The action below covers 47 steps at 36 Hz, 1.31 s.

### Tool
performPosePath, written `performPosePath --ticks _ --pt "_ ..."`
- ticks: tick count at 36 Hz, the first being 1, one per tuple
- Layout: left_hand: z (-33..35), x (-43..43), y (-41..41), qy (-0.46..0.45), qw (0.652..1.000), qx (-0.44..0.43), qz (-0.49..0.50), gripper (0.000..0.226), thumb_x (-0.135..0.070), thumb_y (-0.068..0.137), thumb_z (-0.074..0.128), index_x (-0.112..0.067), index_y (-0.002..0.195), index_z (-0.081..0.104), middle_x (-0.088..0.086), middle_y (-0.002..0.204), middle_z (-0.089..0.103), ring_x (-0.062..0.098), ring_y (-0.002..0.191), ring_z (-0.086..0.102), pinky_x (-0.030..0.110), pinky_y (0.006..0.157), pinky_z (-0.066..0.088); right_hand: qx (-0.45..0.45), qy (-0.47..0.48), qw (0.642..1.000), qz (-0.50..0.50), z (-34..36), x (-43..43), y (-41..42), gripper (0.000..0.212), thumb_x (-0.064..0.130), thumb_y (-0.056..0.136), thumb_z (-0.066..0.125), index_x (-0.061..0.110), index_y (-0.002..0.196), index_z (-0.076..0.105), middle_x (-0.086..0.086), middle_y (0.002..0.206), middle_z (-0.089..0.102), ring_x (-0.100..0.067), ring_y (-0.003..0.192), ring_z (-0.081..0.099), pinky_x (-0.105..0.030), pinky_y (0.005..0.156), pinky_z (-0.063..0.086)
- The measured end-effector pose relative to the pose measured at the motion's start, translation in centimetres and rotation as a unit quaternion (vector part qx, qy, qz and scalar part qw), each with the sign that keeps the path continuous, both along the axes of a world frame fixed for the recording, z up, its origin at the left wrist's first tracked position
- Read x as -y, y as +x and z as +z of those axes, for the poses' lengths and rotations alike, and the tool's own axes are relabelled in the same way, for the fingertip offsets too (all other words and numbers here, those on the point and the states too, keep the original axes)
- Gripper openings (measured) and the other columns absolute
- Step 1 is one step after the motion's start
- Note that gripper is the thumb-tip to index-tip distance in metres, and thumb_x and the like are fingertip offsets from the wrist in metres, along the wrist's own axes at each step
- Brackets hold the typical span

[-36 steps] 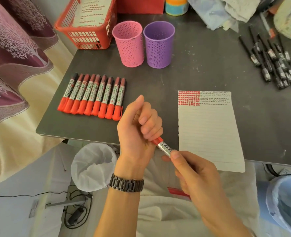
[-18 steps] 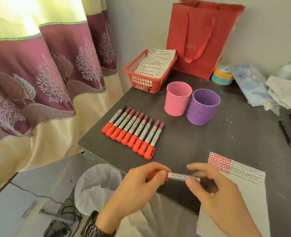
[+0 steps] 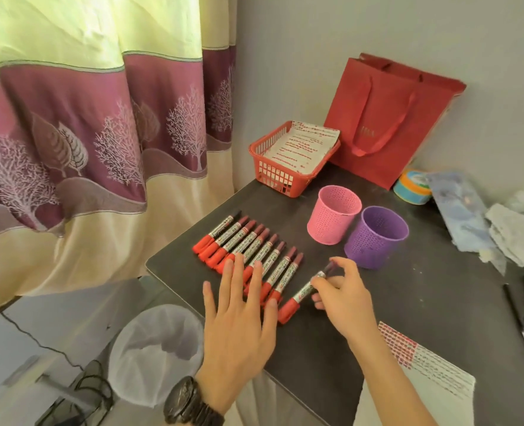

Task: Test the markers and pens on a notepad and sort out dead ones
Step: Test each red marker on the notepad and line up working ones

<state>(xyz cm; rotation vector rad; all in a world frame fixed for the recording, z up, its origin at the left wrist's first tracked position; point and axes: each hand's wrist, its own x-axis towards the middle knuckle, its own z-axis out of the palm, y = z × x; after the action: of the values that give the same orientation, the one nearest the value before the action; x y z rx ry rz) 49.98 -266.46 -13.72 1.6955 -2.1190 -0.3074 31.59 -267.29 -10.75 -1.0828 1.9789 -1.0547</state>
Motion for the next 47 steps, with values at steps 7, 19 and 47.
performPosePath --ticks 7,19,47 --pt "-1.0 0.9 -0.4 -0.015 0.999 0.038 -0.013 0.056 -0.050 0.102 0.024 -0.031 0.154 0.036 0.001 0.163 0.024 0.019 0.152 0.018 0.053 0.119 0.013 -0.016 0.018 0.999 0.026 -0.2 2.8 0.4 0.060 0.019 0.090 0.071 0.024 0.146 0.048 0.003 0.116 0.065 -0.015 0.064 0.075 -0.041 0.077 0.064" --pt "-1.2 1.0 -0.6 0.006 0.999 0.050 0.005 0.053 -0.055 0.104 0.016 -0.043 0.155 0.023 -0.003 0.167 0.011 0.016 0.154 -0.002 0.054 0.122 0.007 -0.059 0.003 0.998 -0.001 -1.2 2.9 1.0 0.059 0.030 0.088 0.071 0.029 0.142 0.048 0.005 0.117 0.063 -0.022 0.089 0.073 -0.046 0.087 0.060" --pt "3.0 0.6 -10.1 -0.026 0.946 0.023 -0.323 0.064 -0.063 0.094 0.014 -0.045 0.155 0.020 -0.016 0.165 0.004 0.002 0.151 -0.012 0.031 0.122 -0.007 -0.246 -0.044 0.954 -0.166 -0.3 -18.9 -13.4 0.022 0.030 0.093 0.065 0.043 0.111 0.064 0.037 0.110 0.057 0.005 0.113 0.051 -0.015 0.089 0.039"
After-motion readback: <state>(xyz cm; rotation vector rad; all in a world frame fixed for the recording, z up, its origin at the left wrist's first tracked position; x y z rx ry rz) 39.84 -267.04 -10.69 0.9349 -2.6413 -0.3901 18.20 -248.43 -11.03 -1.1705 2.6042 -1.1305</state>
